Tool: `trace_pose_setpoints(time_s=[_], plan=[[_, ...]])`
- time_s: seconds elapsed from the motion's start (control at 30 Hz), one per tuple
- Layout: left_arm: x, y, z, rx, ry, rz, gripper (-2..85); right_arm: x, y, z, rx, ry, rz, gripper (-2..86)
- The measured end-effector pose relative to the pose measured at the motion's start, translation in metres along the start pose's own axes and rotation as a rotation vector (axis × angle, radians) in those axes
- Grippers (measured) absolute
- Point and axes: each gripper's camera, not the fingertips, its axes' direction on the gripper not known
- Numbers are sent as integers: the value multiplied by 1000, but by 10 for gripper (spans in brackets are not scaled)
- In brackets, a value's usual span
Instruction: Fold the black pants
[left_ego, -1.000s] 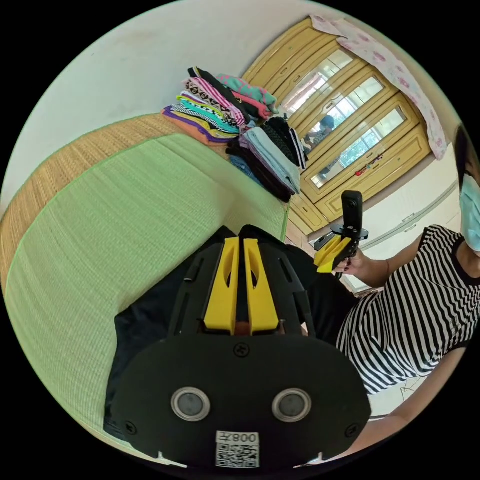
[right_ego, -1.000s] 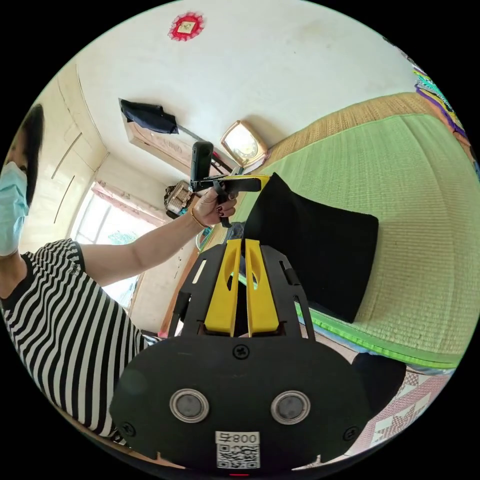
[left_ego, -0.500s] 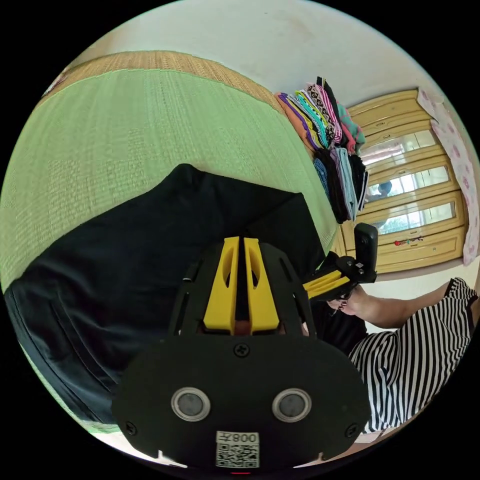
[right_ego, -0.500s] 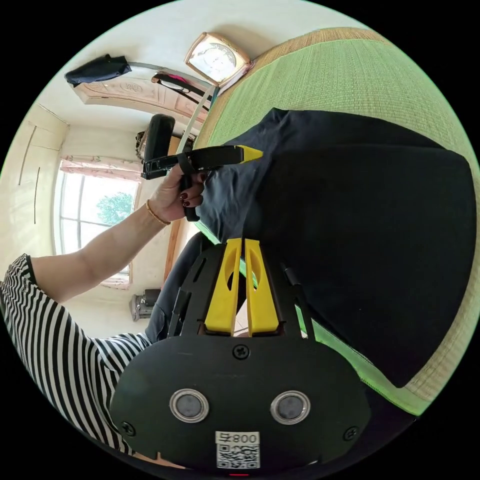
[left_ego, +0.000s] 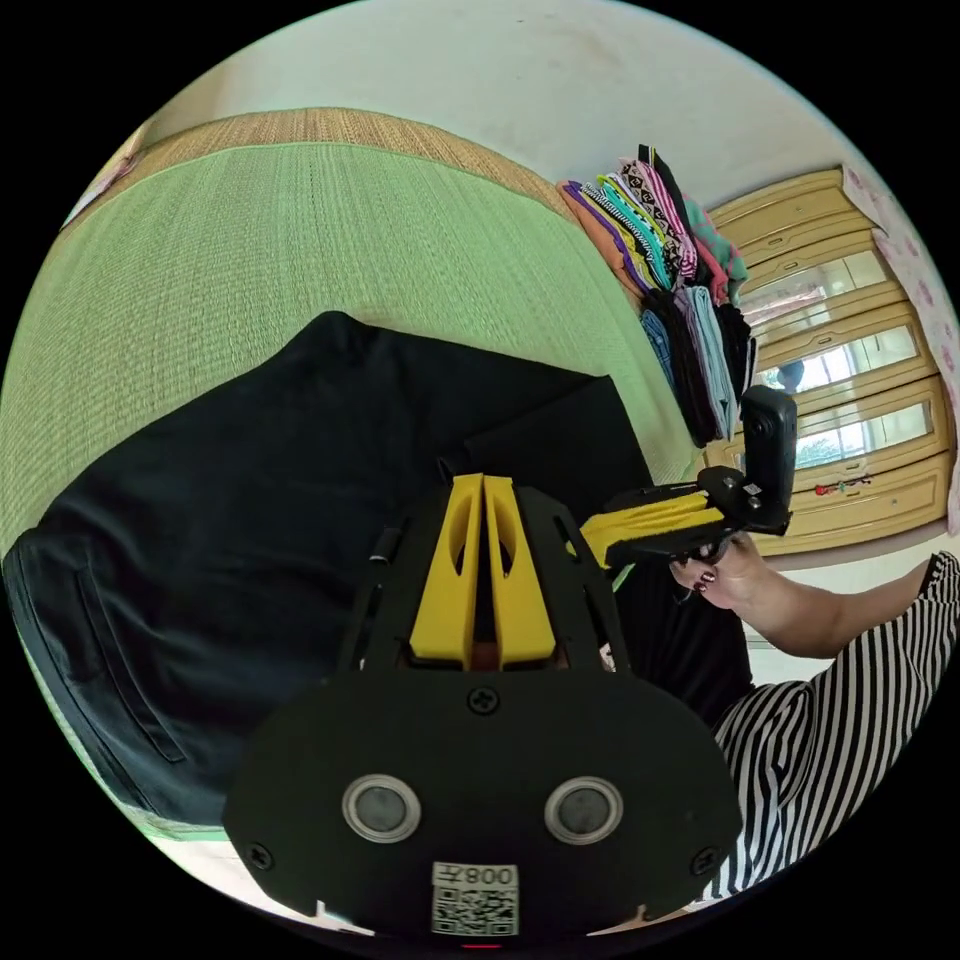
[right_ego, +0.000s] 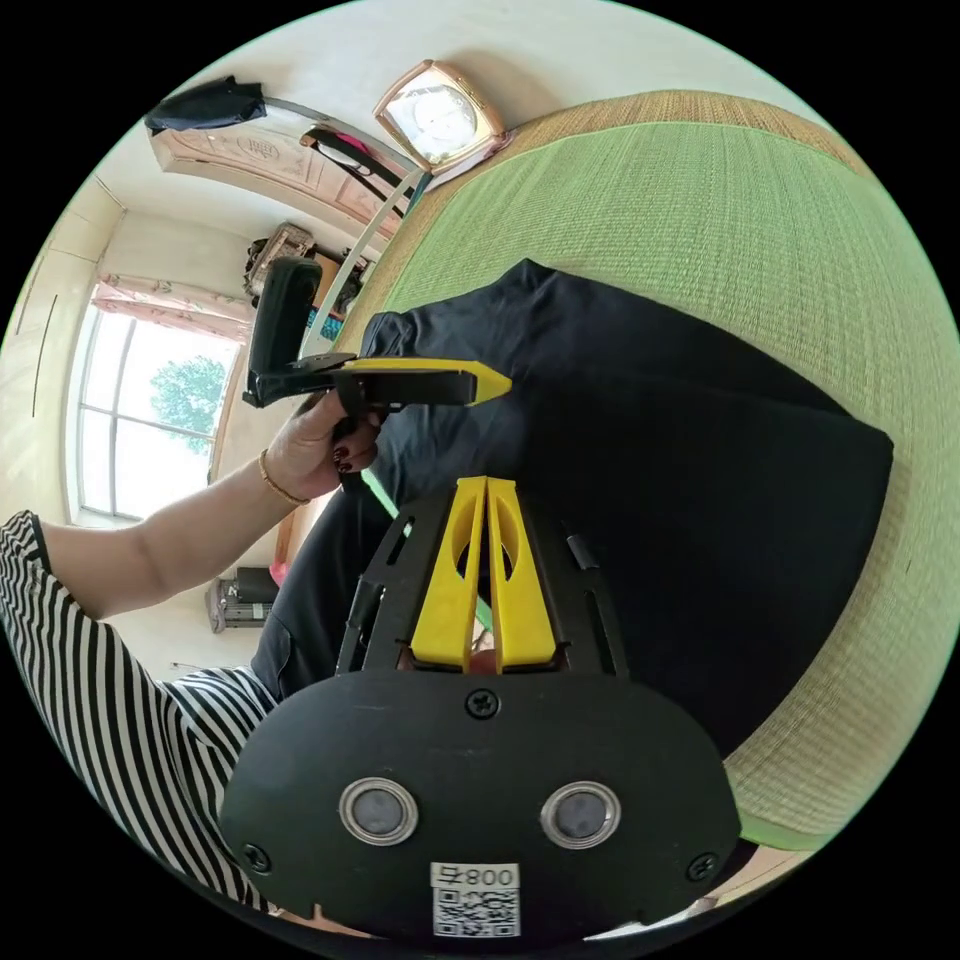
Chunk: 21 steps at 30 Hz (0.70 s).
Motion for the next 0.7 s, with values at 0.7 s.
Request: trace_pose_setpoints(time_s=[0.7], plan=[[20, 38, -47, 27, 66, -34, 8, 44, -1, 33, 9, 43, -64, 3]])
